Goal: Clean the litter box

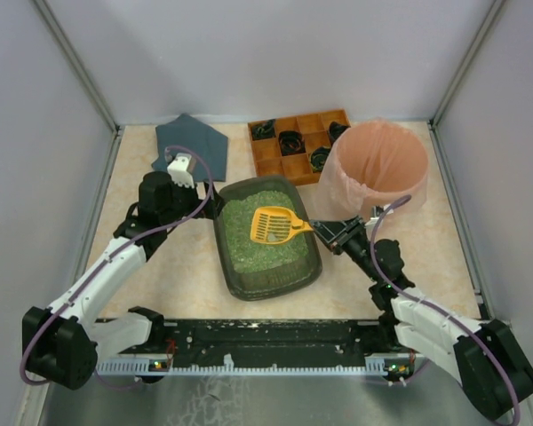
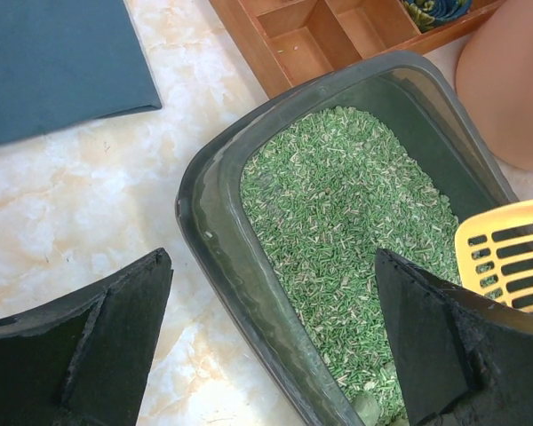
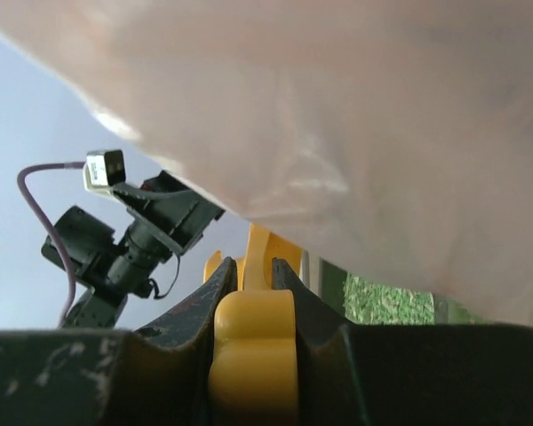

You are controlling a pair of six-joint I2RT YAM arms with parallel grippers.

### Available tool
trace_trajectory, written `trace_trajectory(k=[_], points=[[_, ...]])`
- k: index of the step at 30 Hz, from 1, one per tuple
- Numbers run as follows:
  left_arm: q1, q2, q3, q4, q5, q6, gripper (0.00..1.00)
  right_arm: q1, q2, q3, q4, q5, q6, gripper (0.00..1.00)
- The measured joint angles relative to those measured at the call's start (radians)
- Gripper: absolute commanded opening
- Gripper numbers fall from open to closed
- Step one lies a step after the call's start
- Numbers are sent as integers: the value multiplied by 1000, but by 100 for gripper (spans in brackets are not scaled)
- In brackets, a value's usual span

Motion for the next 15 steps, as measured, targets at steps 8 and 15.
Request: trace_trajectory(k=[8,15], points=[[3,-3,0,2,4,0,100,33,-26,62,-48,-13,-56,0],[3,-4,-2,2,8,1,100,10,-10,18,-15,-32,-26,0]])
